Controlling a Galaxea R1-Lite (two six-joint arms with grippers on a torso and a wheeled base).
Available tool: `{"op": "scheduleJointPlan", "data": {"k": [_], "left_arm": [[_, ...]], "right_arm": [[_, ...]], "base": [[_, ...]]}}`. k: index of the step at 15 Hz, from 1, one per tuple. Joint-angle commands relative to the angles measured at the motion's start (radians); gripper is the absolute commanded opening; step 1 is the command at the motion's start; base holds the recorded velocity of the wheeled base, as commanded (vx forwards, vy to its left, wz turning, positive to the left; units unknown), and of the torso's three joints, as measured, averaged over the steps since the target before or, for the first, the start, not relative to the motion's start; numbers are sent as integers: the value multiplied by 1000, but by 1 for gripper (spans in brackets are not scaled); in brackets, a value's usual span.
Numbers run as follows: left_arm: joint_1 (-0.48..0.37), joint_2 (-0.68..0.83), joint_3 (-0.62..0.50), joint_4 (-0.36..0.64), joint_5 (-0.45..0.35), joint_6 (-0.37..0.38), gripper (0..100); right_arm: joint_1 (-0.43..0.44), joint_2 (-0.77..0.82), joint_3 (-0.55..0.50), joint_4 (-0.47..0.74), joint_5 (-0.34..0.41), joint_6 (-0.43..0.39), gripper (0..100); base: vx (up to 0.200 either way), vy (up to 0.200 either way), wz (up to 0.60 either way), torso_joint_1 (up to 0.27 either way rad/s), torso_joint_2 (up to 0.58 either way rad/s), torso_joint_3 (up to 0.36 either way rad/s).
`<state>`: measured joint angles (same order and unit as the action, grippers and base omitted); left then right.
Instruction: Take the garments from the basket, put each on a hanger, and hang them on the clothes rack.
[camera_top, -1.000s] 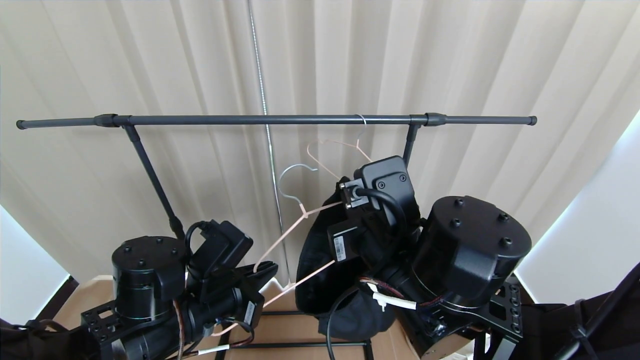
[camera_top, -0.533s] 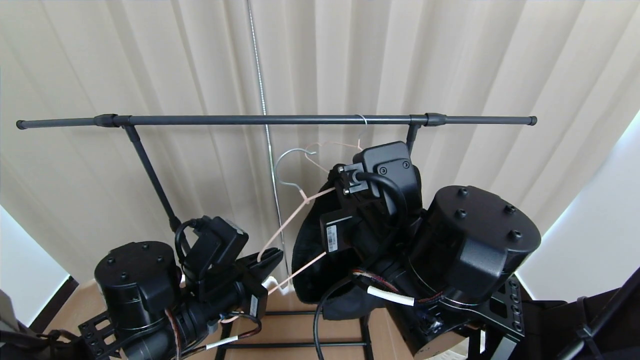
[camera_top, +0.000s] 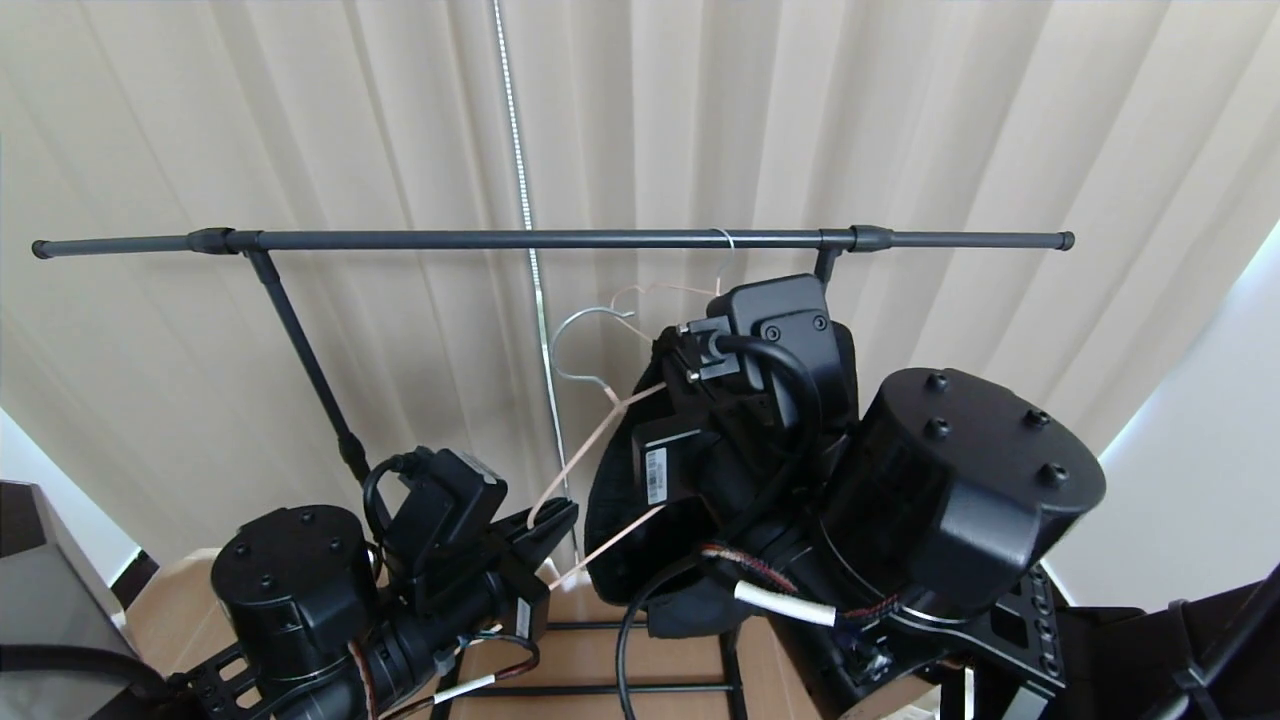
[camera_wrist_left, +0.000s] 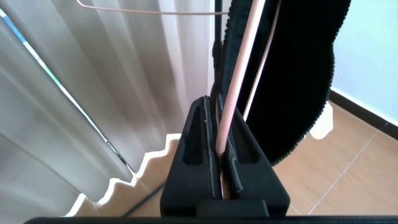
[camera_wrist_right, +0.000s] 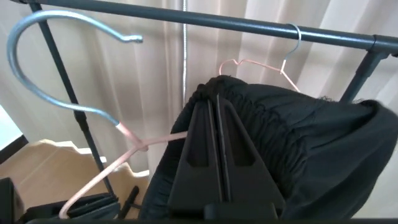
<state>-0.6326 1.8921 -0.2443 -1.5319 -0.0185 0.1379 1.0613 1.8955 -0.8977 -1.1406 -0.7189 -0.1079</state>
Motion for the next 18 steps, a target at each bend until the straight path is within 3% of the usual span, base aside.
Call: {"op": "scheduleJointPlan", "data": {"k": [1, 7, 10, 11, 18], "left_arm": [[-4, 8, 0, 1, 0, 0, 0], [-4, 10, 2, -25, 5, 0, 0], [-6, 13, 25, -39, 3, 0, 0], [-6, 13, 25, -39, 3, 0, 0], [-4, 12, 28, -39, 3, 2, 0]], "right_arm": [[37, 16, -23, -2, -16, 16, 0], [49, 20, -33, -1, -40, 34, 0], [-12, -1, -33, 1, -42, 30, 0], [-17, -4, -33, 1, -42, 28, 100], [-29, -9, -27, 2, -42, 25, 100]], "base": [[0, 0, 0, 0, 0, 0], [0, 0, 0, 0, 0, 0], [0, 0, 0, 0, 0, 0], [0, 0, 0, 0, 0, 0], [0, 0, 0, 0, 0, 0]]}}
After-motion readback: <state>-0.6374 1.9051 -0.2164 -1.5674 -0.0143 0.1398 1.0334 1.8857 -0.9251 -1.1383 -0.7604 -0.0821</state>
